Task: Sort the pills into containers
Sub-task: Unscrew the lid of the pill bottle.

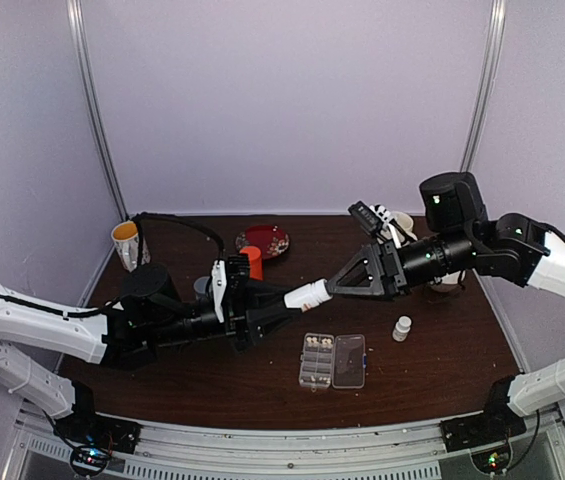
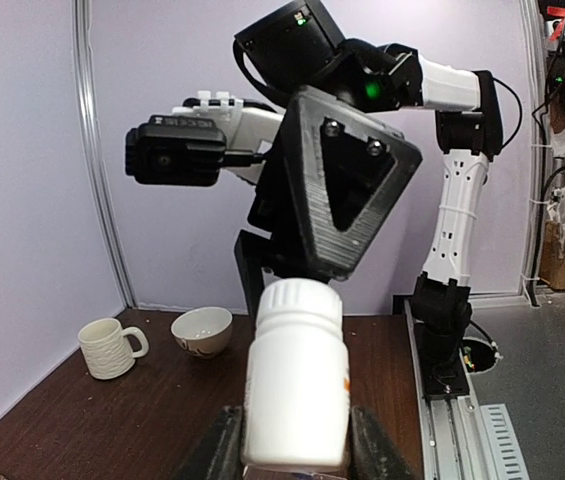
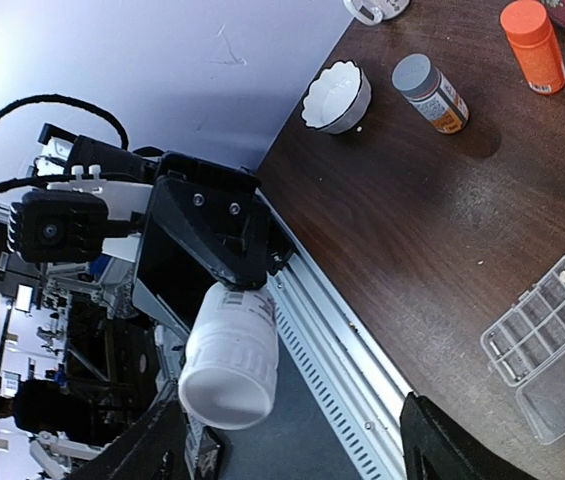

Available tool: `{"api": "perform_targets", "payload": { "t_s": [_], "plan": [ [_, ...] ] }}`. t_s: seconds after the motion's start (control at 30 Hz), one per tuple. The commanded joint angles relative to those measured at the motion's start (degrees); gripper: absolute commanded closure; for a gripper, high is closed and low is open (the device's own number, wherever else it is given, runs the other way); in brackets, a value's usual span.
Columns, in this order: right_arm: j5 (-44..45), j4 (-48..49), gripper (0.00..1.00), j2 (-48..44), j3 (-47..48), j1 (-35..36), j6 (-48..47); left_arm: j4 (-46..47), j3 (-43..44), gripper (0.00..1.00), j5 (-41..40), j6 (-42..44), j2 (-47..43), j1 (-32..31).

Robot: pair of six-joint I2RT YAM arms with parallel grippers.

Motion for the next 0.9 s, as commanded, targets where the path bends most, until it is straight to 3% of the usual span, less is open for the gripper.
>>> {"api": "perform_targets", "payload": {
  "t_s": [0.0, 0.17, 0.3, 0.47, 0.67, 0.73, 0.8, 0.87],
  "plan": [
    [-3.07, 3.74, 0.23, -0.28, 0.92, 0.39, 6.49, 0.91, 1.92, 1.0, 1.18, 1.3, -0.56, 0.03],
    [-3.2, 3.79, 0.25, 1.54, 2.4, 1.33, 6.53, 0.26, 2.28, 1.0, 1.19, 1.93, -0.47, 0.0],
    [-3.36, 3.56, 0.33, 2.67, 3.08, 1.62, 6.19, -0.06, 2.62, 1.0, 1.28, 2.11, -0.14, 0.0],
    [-3.66, 3.6, 0.51, 3.39, 3.13, 1.96, 6.05, -0.15, 2.86, 1.0, 1.54, 2.12, 0.18, 0.0],
    [-3.63, 3.33, 0.59, 3.35, 3.03, 2.15, 5.8, -0.32, 2.81, 1.0, 1.47, 2.22, 0.2, 0.0],
    [-3.62, 3.05, 0.58, 3.35, 3.1, 2.21, 5.58, -0.3, 2.75, 1.0, 1.5, 2.21, 0.22, 0.0],
    [-3.5, 2.37, 0.45, 3.35, 3.39, 2.26, 5.18, -0.32, 2.73, 1.0, 1.45, 2.2, 0.23, 0.0],
    [-3.3, 1.55, 0.39, 3.28, 3.87, 2.39, 4.65, -0.26, 2.82, 1.0, 1.54, 2.22, 0.27, 0.0]
  ]
}}
